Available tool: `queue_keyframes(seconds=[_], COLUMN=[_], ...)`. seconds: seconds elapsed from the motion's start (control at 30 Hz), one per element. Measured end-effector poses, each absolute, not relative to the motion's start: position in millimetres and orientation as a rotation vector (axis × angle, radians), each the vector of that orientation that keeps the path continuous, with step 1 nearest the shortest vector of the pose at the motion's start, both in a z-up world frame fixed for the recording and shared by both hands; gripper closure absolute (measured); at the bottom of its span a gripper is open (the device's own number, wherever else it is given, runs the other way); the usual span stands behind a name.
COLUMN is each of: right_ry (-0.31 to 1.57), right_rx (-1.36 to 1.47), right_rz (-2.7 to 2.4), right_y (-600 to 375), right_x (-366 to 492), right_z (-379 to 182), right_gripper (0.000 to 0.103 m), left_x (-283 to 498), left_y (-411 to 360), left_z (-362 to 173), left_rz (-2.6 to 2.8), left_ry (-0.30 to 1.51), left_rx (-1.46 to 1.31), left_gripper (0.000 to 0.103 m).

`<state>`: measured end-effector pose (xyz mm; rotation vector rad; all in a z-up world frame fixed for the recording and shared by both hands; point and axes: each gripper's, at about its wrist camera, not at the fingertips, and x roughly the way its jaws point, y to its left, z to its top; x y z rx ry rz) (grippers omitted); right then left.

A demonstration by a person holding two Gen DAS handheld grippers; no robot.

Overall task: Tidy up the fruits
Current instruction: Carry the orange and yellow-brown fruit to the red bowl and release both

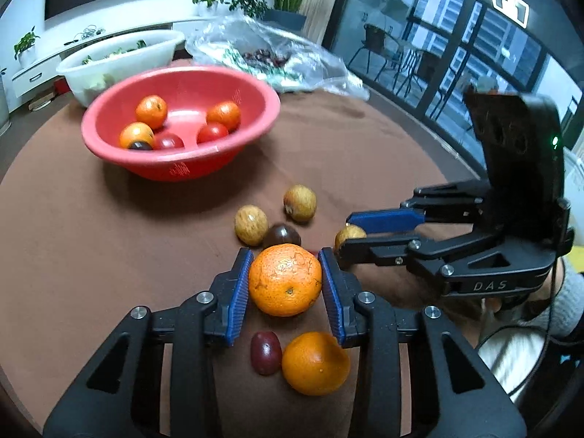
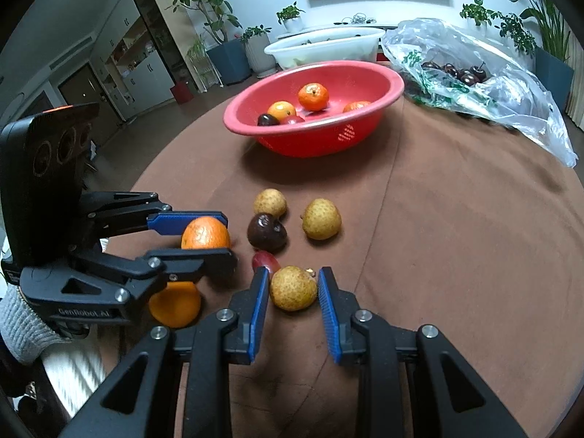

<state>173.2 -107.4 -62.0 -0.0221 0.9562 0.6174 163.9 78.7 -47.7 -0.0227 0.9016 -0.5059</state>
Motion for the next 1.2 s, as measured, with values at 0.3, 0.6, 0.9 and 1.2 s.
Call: queue_keyframes(seconds=[0.3,0.6,0.9,1.2], right_ry=[0.895,0.825,0.831,0.863], right_rx=[0.017,0.02,-0.001,-0.055], right_rz=[0.655,0.666,0.641,0.591], right_y=[-108,-98,-86,-73], right_x=[187,240,297,322], right_z=[-33,-2,-8,-29], right_gripper=[0.073,0.073,0.073,0.072], left_x=[191,238,285,306], left_y=[100,108,107,98], left_z=[-11,17,8,-14], left_rz=[-0.467,-0.429,-0.403,-0.333], left_ry=[0.834,0.782,0.795,0.814], left_rx=[-0.054,-0.04,-0.02,0.05], left_gripper=[0.069,0.069,0.069,0.067])
